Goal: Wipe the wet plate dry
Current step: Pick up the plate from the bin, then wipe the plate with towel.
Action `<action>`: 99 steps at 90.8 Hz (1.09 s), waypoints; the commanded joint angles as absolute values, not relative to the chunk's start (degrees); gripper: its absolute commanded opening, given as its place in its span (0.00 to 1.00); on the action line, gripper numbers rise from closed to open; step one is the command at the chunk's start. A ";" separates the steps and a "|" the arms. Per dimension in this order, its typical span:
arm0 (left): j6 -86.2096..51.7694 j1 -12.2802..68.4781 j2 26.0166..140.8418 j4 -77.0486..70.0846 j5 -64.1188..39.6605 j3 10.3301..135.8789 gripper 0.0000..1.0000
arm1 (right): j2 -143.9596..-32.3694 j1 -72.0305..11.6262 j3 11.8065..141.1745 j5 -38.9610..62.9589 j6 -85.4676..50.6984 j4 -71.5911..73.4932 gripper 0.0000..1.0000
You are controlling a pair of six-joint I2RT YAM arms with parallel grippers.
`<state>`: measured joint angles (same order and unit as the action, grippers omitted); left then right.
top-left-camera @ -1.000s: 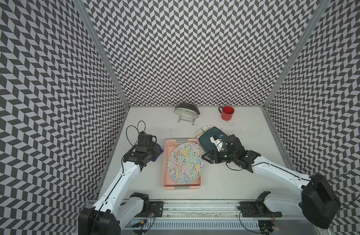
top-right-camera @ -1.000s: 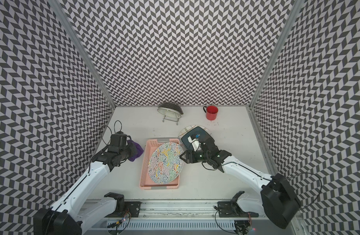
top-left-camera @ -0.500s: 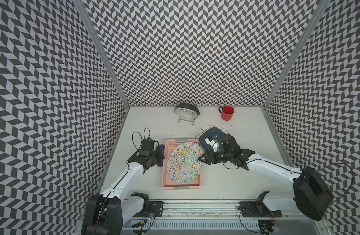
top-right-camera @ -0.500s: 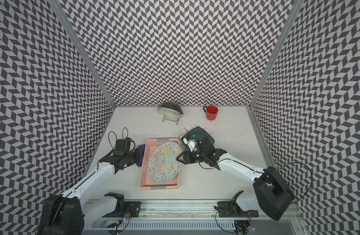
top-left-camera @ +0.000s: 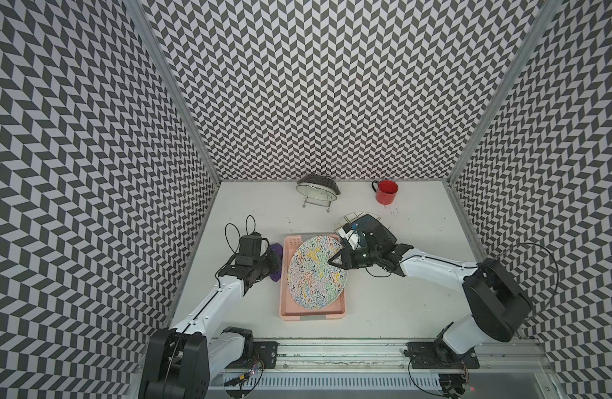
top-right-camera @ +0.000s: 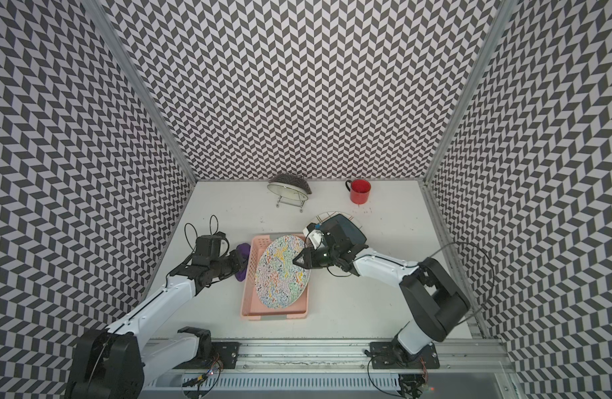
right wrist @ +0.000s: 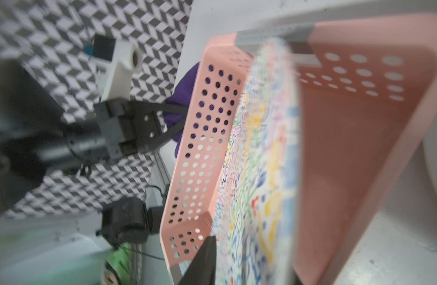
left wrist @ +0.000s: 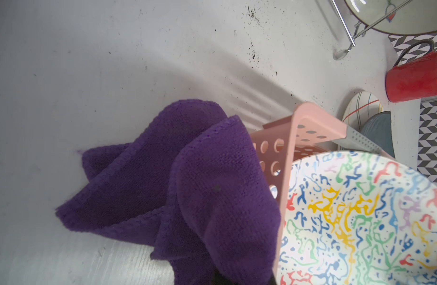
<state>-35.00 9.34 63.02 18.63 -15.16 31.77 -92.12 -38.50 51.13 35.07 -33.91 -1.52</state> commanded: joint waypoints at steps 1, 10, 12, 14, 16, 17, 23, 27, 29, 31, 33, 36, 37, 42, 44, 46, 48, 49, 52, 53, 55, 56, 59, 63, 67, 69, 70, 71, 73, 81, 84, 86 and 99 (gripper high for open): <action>-34.17 9.61 60.73 22.00 -9.36 37.26 0.00 | -92.02 -38.94 55.29 31.97 -33.25 -1.51 0.14; -33.10 8.63 57.18 27.78 -3.04 42.83 0.00 | -90.37 -38.85 56.58 29.51 -33.93 -1.64 0.00; -32.84 8.46 56.20 28.63 -2.21 44.15 0.00 | -90.05 -38.85 56.88 29.46 -34.37 -1.38 0.00; -32.56 8.31 55.45 29.42 -1.50 45.71 0.00 | -89.77 -38.85 57.22 29.51 -34.74 -1.07 0.00; -32.16 8.27 54.88 30.05 -1.06 47.18 0.00 | -89.42 -38.85 57.53 29.68 -35.16 -0.62 0.00; -31.90 8.27 54.51 30.41 -0.92 47.98 0.00 | -89.22 -38.85 57.77 29.87 -35.42 -0.35 0.00; -30.45 8.40 53.23 31.10 -1.76 51.76 0.00 | -88.18 -38.85 58.83 31.01 -37.01 1.73 0.00; -29.51 8.83 52.79 30.79 -3.05 53.70 0.00 | -87.60 -38.85 59.82 31.41 -37.96 2.65 0.00; -28.87 9.09 52.68 30.31 -4.30 54.23 0.00 | -87.25 -38.85 60.42 31.45 -38.43 3.08 0.00; -28.05 9.41 52.59 29.53 -5.84 54.62 0.00 | -86.92 -38.85 61.05 31.66 -38.96 3.41 0.00; -27.27 9.98 52.57 28.41 -7.75 54.72 0.00 | -86.75 -38.85 61.78 31.84 -39.40 3.95 0.00; -26.40 10.92 52.68 26.86 -10.52 54.56 0.00 | -86.30 -38.89 62.70 31.97 -40.69 5.08 0.00; -26.21 11.26 52.75 26.48 -11.41 54.44 0.00 | -86.13 -38.87 62.99 32.07 -41.13 5.53 0.00; -24.79 14.10 53.28 23.69 -15.50 53.55 0.00 | -85.53 -38.77 64.21 32.39 -43.59 8.35 0.00; -24.37 15.83 53.60 23.02 -15.63 53.29 0.00 | -85.35 -38.76 64.81 32.49 -44.54 9.14 0.00; -23.93 17.95 54.16 22.83 -14.98 53.14 0.00 | -85.21 -38.76 65.42 32.47 -45.72 10.15 0.00; -23.74 20.22 54.61 23.04 -13.61 53.16 0.00 | -85.11 -38.72 66.06 32.55 -46.81 11.44 0.00; -23.69 21.32 54.99 23.30 -12.74 53.21 0.00 | -85.09 -38.69 66.38 32.53 -47.44 11.96 0.00; -23.65 24.63 56.19 24.53 -9.34 53.40 0.00 | -84.94 -38.51 67.32 32.71 -49.18 13.69 0.00; -23.65 25.76 56.84 25.10 -8.32 53.55 0.00 | -84.92 -38.50 67.54 32.75 -49.90 14.32 0.00; -23.64 27.53 57.93 26.14 -6.45 53.73 0.00 | -84.73 -38.39 67.93 32.86 -51.24 15.97 0.00; -23.64 28.18 58.45 26.52 -5.42 53.80 0.00 | -84.68 -38.35 68.11 32.91 -51.94 16.77 0.00; -23.69 29.94 60.02 27.88 -3.30 53.92 0.00 | -84.35 -38.20 68.27 33.11 -53.79 19.44 0.00; -23.67 31.03 61.52 29.52 -2.12 53.89 0.00 | -83.90 -38.15 68.14 32.97 -56.34 23.20 0.00; -21.74 31.39 63.00 29.83 -3.34 53.65 0.00 | -83.35 -38.10 67.81 32.39 -58.26 26.51 0.00; -20.84 31.56 63.43 29.72 -4.57 53.51 0.00 | -83.20 -38.13 67.84 32.03 -58.75 27.41 0.00; -20.31 31.64 63.62 29.45 -5.54 53.43 0.00 | -83.08 -38.14 67.89 31.79 -59.00 27.73 0.00; -19.69 31.77 63.85 29.01 -6.72 53.39 0.00 | -82.98 -38.14 67.91 31.67 -59.16 28.01 0.00; -18.37 32.20 64.19 28.19 -9.68 53.32 0.00 | -82.84 -38.14 68.04 31.52 -59.35 28.40 0.00; -15.13 35.75 66.06 25.94 -16.05 54.73 0.00 | -82.96 -38.20 69.30 32.07 -59.36 29.08 0.00; -14.56 37.05 67.11 25.18 -18.14 55.41 0.00 | -82.98 -38.23 69.45 32.40 -59.89 29.82 0.00; -14.38 37.81 67.95 24.93 -18.93 56.00 0.00 | -82.97 -38.23 69.33 32.49 -60.39 30.85 0.00; -15.32 39.46 70.83 23.61 -17.39 58.49 0.00 | -82.44 -38.08 69.27 31.22 -62.65 34.26 0.00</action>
<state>-17.37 37.80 66.74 19.11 -12.71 59.05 -87.15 -36.42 65.17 26.13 -55.92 8.51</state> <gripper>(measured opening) 0.077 0.110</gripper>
